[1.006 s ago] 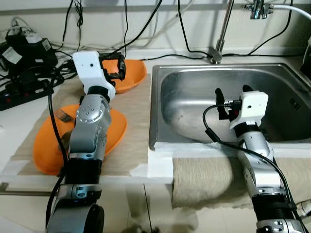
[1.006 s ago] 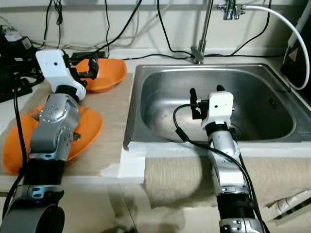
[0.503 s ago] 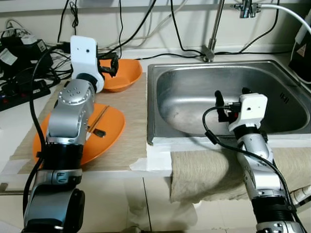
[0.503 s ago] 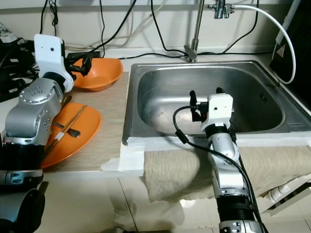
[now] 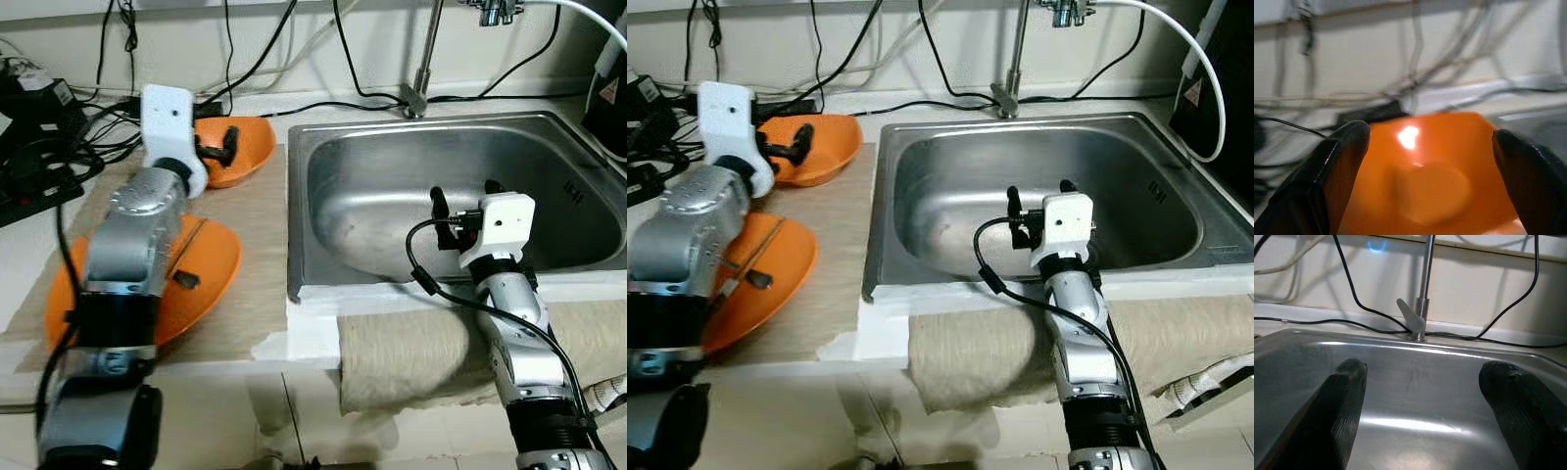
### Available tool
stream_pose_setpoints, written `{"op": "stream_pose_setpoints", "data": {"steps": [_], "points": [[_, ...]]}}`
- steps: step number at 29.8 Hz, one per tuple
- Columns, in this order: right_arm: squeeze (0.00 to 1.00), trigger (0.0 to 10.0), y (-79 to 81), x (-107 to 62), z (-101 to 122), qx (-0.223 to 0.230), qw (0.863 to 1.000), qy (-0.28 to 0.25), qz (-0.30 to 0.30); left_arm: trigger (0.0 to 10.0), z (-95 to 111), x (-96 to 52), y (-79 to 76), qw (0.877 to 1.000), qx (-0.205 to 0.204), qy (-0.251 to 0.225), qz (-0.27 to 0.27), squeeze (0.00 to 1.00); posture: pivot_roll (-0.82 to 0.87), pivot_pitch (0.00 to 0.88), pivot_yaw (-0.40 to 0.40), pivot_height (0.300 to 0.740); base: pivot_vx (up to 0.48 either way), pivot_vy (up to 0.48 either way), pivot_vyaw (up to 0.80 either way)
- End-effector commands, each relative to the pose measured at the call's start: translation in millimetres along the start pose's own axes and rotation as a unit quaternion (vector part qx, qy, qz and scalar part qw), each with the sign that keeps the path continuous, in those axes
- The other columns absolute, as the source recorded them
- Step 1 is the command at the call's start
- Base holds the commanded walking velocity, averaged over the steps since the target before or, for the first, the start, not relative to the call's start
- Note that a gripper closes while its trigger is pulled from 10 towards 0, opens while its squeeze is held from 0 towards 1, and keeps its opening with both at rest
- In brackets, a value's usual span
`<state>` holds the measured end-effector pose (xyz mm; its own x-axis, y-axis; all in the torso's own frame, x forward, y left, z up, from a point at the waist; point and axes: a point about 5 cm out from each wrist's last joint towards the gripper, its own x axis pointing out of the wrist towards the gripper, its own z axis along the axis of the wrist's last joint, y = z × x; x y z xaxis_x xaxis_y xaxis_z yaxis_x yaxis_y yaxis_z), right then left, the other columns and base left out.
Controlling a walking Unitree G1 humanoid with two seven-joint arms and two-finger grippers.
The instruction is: Kitchen organization
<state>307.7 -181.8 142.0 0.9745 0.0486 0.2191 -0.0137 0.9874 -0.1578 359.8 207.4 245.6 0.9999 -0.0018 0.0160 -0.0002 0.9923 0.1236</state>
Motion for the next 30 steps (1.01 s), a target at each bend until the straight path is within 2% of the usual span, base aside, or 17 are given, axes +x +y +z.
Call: {"op": "stream_pose_setpoints", "data": {"steps": [1, 3, 8, 15, 19, 21, 24, 30], "points": [[0.00, 10.0, 0.5, 0.0, 1, 0.002, 1.000, -0.001, 0.003, 10.0, 14, -0.5, 5.4, 1.000, -0.005, -0.020, 0.003, 0.00, 0.02, 0.000, 0.073, 0.740, 0.000, 0.000, 0.00], [0.00, 10.0, 1.1, 0.2, 1, 0.002, 1.000, -0.001, 0.004, 10.0, 14, -0.6, 6.1, 1.000, -0.010, -0.027, 0.008, 0.00, 0.02, 0.000, 0.073, 0.740, 0.000, 0.000, 0.00], [0.00, 10.0, 4.7, 3.2, 2, 0.004, 1.000, -0.002, 0.008, 10.0, 9, -4.4, -6.3, 0.998, -0.037, -0.047, 0.004, 0.00, 0.03, 0.002, 0.066, 0.740, 0.000, 0.000, 0.00], [0.00, 10.0, 4.6, 2.6, 2, 0.004, 1.000, -0.001, 0.009, 10.0, -10, -3.1, -7.9, 0.999, -0.046, 0.021, -0.013, 0.00, 0.03, 0.002, 0.064, 0.740, 0.000, 0.000, 0.00], [0.00, 10.0, 5.1, 2.1, 1, 0.005, 1.000, 0.000, 0.010, 10.0, -17, 3.9, -2.9, 0.989, -0.136, 0.062, 0.009, 0.00, 0.02, 0.000, 0.064, 0.740, 0.000, 0.000, 0.00], [0.00, 10.0, 5.1, 2.3, 1, 0.004, 1.000, 0.000, 0.010, 10.0, -18, 5.0, -2.6, 0.987, -0.149, 0.066, 0.012, 0.00, 0.02, 0.000, 0.064, 0.740, 0.000, 0.000, 0.00], [0.00, 10.0, 5.3, 2.8, 2, 0.005, 1.000, -0.001, 0.010, 10.0, -25, 8.8, -2.4, 0.975, -0.204, 0.088, 0.032, 0.00, 0.02, 0.000, 0.067, 0.740, 0.000, 0.000, 0.00], [0.00, 10.0, 5.2, 3.3, 2, 0.005, 1.000, -0.002, 0.008, 10.0, -35, 12.9, -6.2, 0.962, -0.243, 0.121, 0.041, 0.00, 0.02, 0.000, 0.068, 0.740, 0.000, 0.000, 0.00]]}}
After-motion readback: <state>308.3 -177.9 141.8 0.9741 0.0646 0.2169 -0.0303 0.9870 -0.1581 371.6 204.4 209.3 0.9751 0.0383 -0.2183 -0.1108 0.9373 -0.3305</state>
